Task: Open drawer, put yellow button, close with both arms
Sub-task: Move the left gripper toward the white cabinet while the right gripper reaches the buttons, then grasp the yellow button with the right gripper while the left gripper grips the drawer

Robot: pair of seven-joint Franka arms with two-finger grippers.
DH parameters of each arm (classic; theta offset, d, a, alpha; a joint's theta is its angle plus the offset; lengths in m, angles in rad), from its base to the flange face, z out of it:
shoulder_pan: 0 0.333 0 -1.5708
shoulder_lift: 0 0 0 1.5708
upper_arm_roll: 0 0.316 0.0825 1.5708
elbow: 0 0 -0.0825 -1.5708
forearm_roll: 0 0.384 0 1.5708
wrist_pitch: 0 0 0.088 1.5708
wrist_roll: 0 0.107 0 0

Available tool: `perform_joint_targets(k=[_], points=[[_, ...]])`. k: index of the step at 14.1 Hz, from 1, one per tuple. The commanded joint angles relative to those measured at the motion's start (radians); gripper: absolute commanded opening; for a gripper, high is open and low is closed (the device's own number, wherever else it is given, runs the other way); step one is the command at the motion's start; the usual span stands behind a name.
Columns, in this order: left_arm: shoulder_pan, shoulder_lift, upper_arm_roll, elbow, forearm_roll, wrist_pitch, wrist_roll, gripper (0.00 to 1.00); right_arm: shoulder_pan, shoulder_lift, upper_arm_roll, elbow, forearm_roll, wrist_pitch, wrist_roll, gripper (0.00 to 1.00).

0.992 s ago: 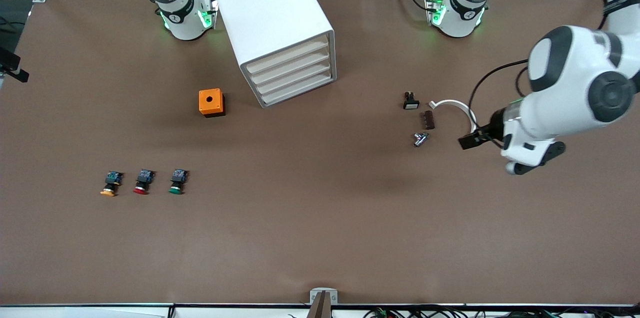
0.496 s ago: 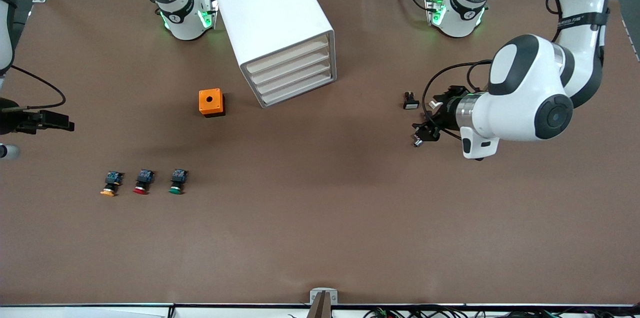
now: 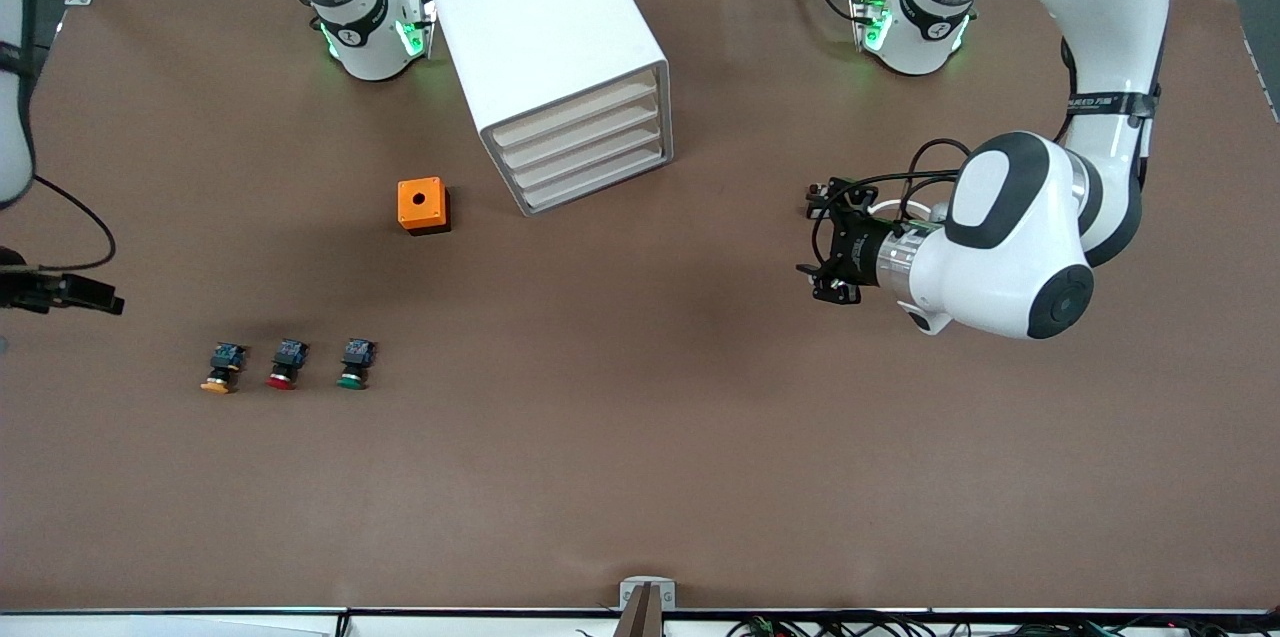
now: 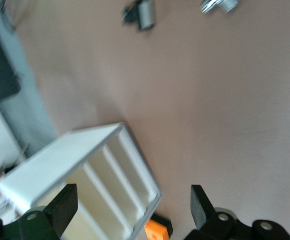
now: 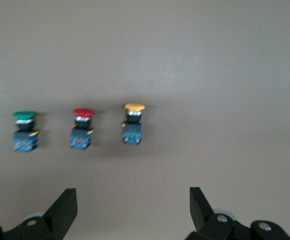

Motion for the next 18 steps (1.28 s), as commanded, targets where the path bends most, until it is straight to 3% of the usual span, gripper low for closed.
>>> perform_joint_targets(k=[1,6,8,11,18], points=[[-0.009,0.045,0.006,0.036,-0.102,-0.045,-0.127,0.99,-0.027,0.071,0.014,-0.035,0.008,0.096,0.073,0.97],[-0.010,0.096,-0.028,0.002,-0.260,-0.100,-0.274,0.99,-0.015,0.194,0.019,-0.037,0.034,0.270,0.083,0.99],[-0.009,0.140,-0.074,-0.005,-0.303,-0.105,-0.308,0.99,-0.011,0.220,0.019,-0.042,0.065,0.291,0.081,0.99],[-0.018,0.205,-0.129,-0.001,-0.356,-0.102,-0.311,0.99,0.008,0.220,0.019,-0.136,0.066,0.432,0.083,1.00],[-0.116,0.312,-0.131,0.005,-0.488,-0.094,-0.305,0.99,0.009,0.270,0.020,-0.174,0.068,0.498,0.081,1.00]])
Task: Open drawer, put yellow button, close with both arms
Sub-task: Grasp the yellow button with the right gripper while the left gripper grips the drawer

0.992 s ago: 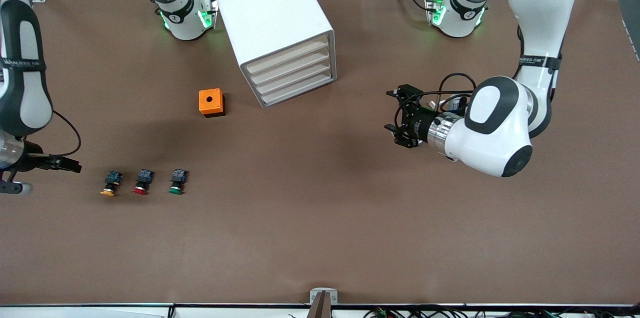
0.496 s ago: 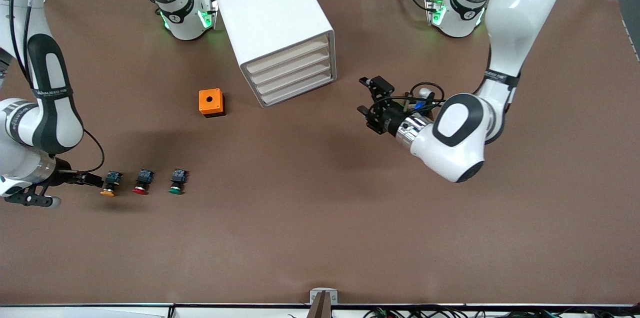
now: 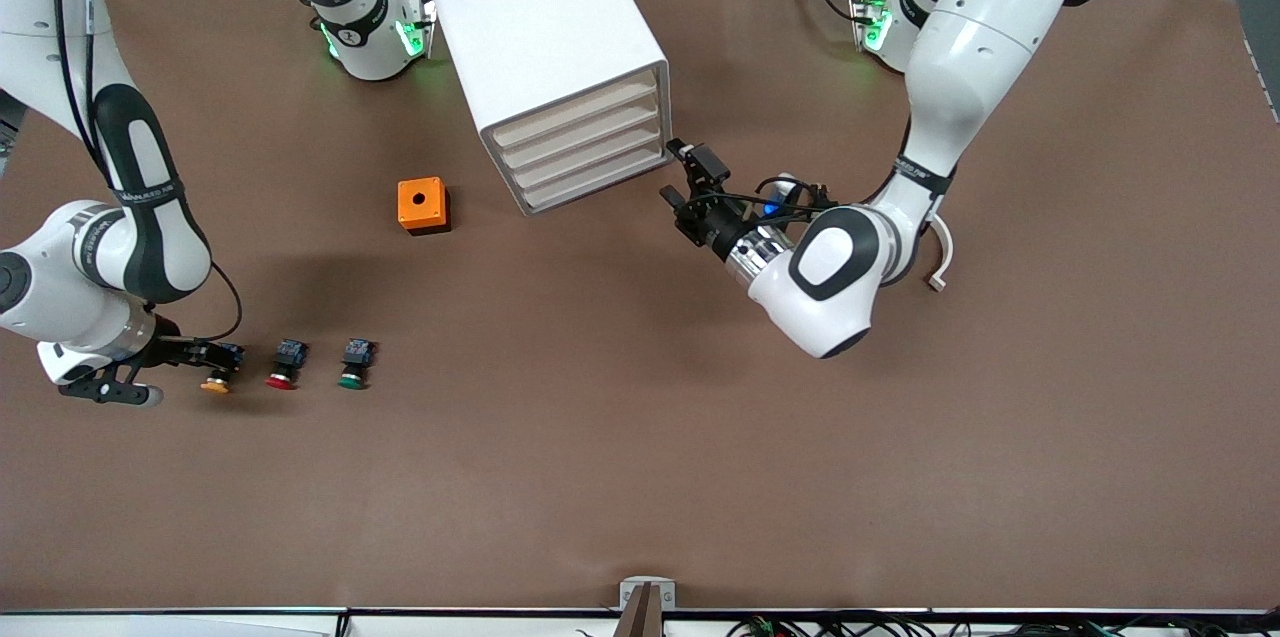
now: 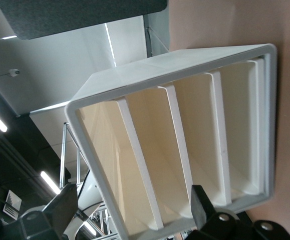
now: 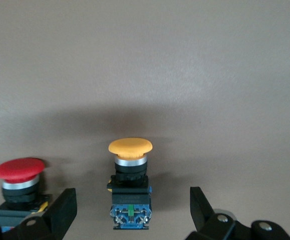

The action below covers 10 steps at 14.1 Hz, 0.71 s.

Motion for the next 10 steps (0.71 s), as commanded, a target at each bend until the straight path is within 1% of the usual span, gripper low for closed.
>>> perform_joint_targets(k=[1,4,5,7,8,9,10], points=[[-0.033,0.032,0.000,0.021,-0.058,-0.005,-0.016,0.99,0.005,0.019,0.001,0.001,0.016,0.016,0.008,1.00],[-0.048,0.043,0.000,0.021,-0.093,0.025,-0.025,0.95,0.006,0.037,0.001,-0.001,0.016,0.029,0.010,1.00],[-0.065,0.048,0.000,0.022,-0.101,0.029,-0.026,0.92,0.006,0.038,0.001,-0.001,0.016,0.029,0.010,0.99],[-0.089,0.046,0.005,0.021,-0.104,0.064,-0.026,0.82,0.008,0.038,0.001,-0.004,0.016,0.026,0.005,0.97],[-0.102,0.048,0.005,0.021,-0.106,0.087,-0.028,0.77,0.006,0.038,0.001,-0.007,0.016,0.024,0.000,0.92],[-0.117,0.048,0.006,0.019,-0.107,0.096,-0.028,0.74,0.006,0.038,0.001,-0.007,0.016,0.021,-0.001,0.84],[-0.128,0.049,0.006,0.019,-0.107,0.098,-0.028,0.74,0.006,0.038,0.001,-0.009,0.016,0.018,-0.001,0.72]])
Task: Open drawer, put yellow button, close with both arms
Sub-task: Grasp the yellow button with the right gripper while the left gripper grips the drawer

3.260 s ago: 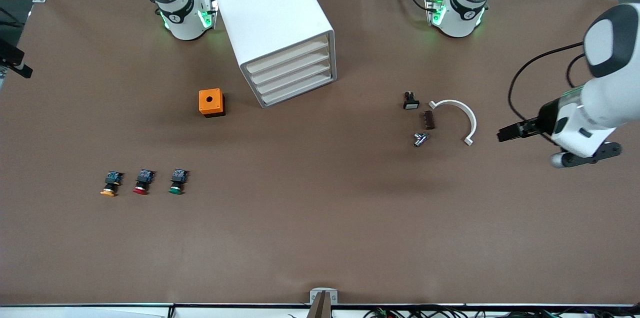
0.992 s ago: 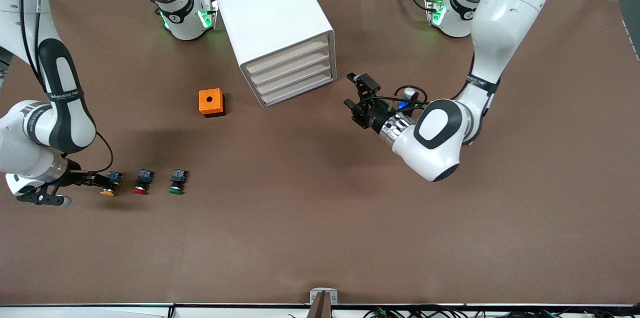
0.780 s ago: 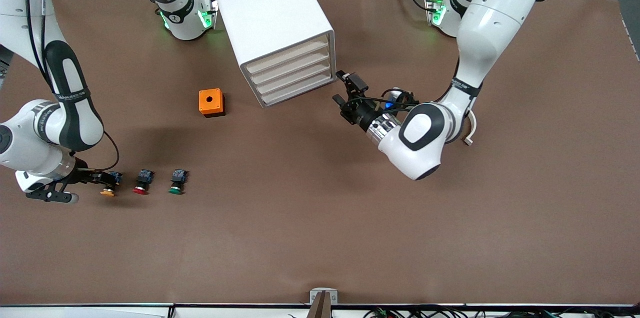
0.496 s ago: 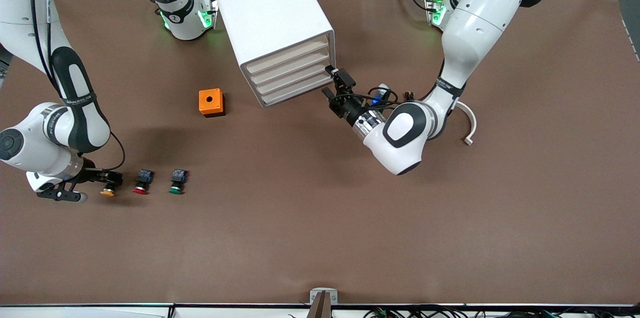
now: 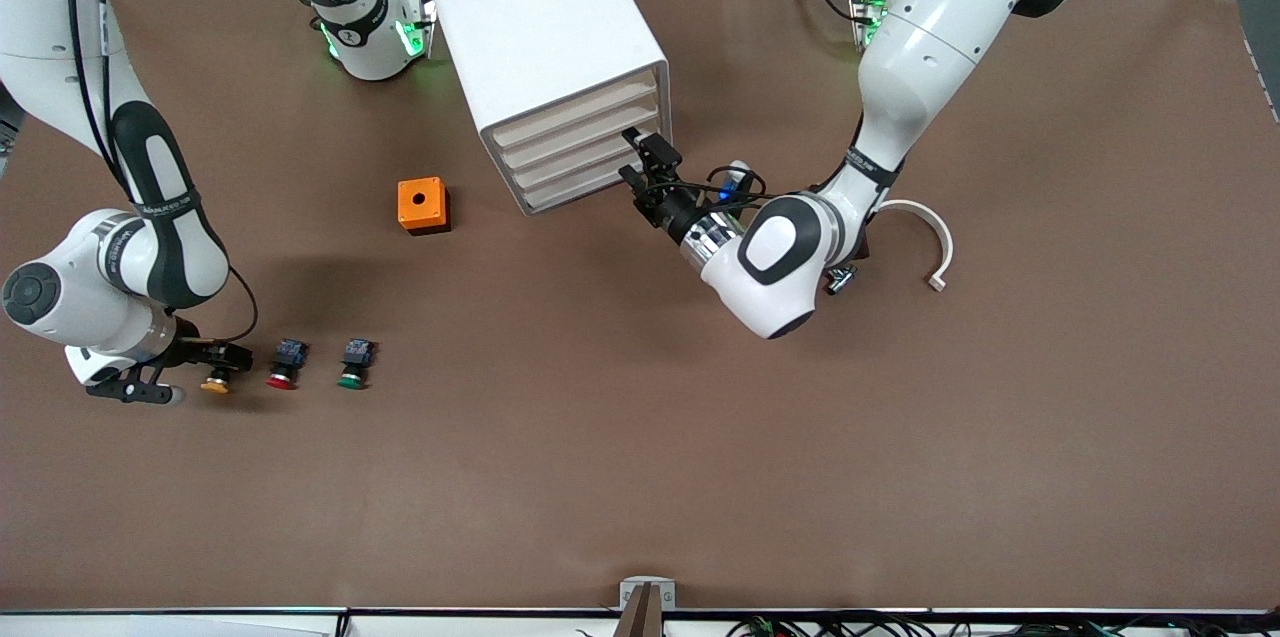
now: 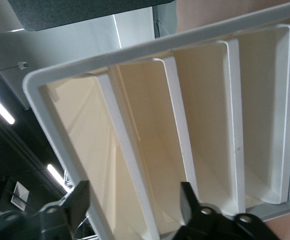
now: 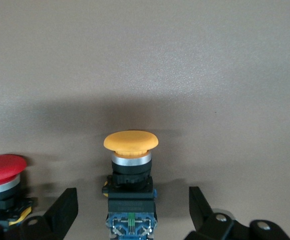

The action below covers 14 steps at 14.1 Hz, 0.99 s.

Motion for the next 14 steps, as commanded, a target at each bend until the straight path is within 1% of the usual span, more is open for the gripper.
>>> perform_joint_targets(k=[1,2,3,4,5,6,8,10,12,13,14], points=[[-0.044,0.013,0.006,0.017,-0.026,0.016,-0.022,0.74,0.001,-0.001,0.000,-0.006,0.015,-0.001,-0.001,0.62],[-0.053,0.014,0.006,0.016,-0.028,0.016,-0.034,0.74,0.000,-0.001,0.000,-0.006,0.015,-0.001,-0.001,0.52],[-0.061,0.016,0.005,0.016,-0.028,0.016,-0.057,0.73,0.000,-0.002,0.000,-0.006,0.015,-0.002,0.000,0.32],[-0.071,0.016,0.006,0.013,-0.028,0.016,-0.071,0.73,0.003,-0.002,0.000,-0.005,0.015,-0.015,0.003,0.13],[-0.078,0.014,0.006,0.008,-0.028,0.014,-0.074,0.73,0.006,-0.005,0.000,0.000,0.015,-0.035,0.008,0.03],[-0.085,0.014,0.005,0.002,-0.028,0.011,-0.081,0.73,0.009,-0.012,0.002,0.006,0.016,-0.051,0.011,0.02],[-0.104,0.016,0.005,-0.012,-0.028,0.006,-0.124,0.70,0.018,-0.056,0.002,0.024,0.030,-0.096,0.034,0.02],[-0.119,0.014,0.005,-0.024,-0.028,-0.004,-0.138,0.69,0.060,-0.125,0.000,0.037,0.030,-0.209,0.138,0.02],[-0.134,0.011,0.005,-0.024,-0.028,-0.037,-0.140,0.63,0.078,-0.192,0.006,0.031,0.047,-0.300,0.209,0.02],[-0.139,0.009,0.005,-0.024,-0.028,-0.046,-0.141,0.59,0.080,-0.226,0.013,0.021,0.105,-0.344,0.213,0.02],[-0.141,0.008,0.005,-0.024,-0.028,-0.049,-0.143,0.52,0.084,-0.264,0.014,0.015,0.171,-0.402,0.214,0.02]])
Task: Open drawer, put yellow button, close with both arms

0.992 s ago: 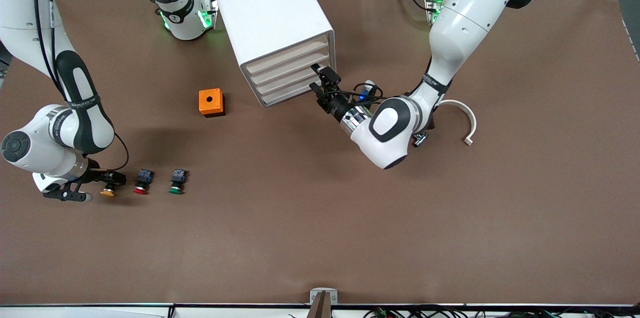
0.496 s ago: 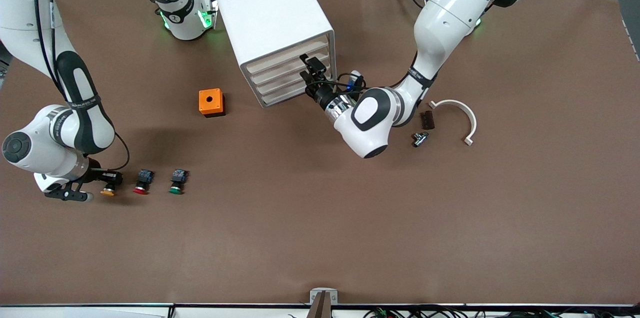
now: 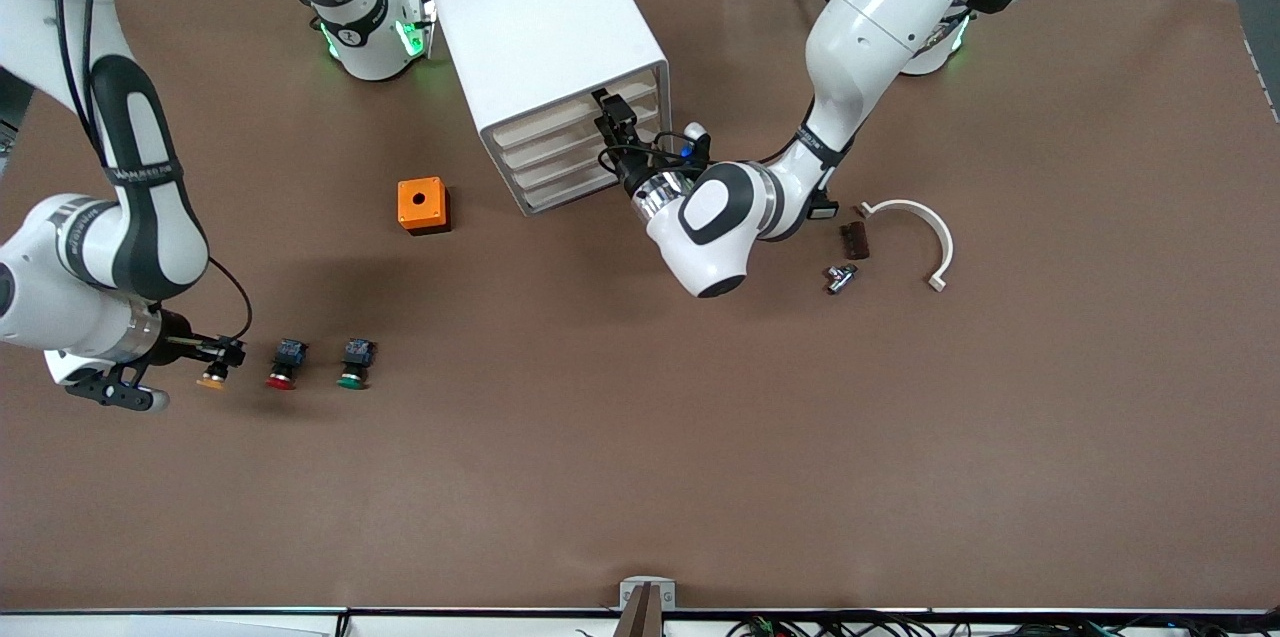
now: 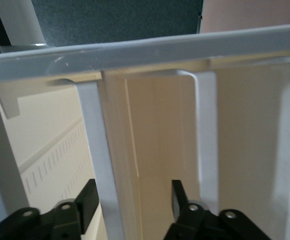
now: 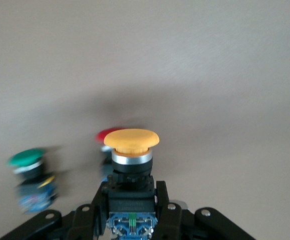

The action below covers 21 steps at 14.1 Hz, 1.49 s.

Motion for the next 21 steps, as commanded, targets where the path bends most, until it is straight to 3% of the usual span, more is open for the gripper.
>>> perform_joint_targets(k=[1,5,7,12,16,21], points=[[-0.009,-0.011,0.005,-0.006,-0.026,-0.019,-0.017,0.44,0.021,-0.124,0.006,-0.046,0.106,-0.120,0.035,0.02],[-0.008,-0.012,0.005,-0.006,-0.024,-0.024,-0.008,0.14,0.122,-0.252,0.003,-0.049,0.102,-0.252,0.306,0.02],[0.000,-0.012,0.005,-0.003,-0.018,-0.024,-0.006,0.08,0.200,-0.312,0.004,-0.086,0.100,-0.266,0.480,0.02],[0.073,-0.012,0.010,-0.001,-0.010,-0.026,-0.005,0.05,0.358,-0.407,0.004,-0.122,0.100,-0.297,0.814,0.01],[0.179,-0.005,0.010,-0.001,-0.010,-0.026,-0.006,0.07,0.479,-0.418,0.004,-0.120,0.091,-0.306,1.060,0.00],[0.276,-0.003,0.018,0.005,-0.007,-0.024,-0.005,0.09,0.657,-0.413,0.006,-0.109,0.005,-0.297,1.331,0.00]])
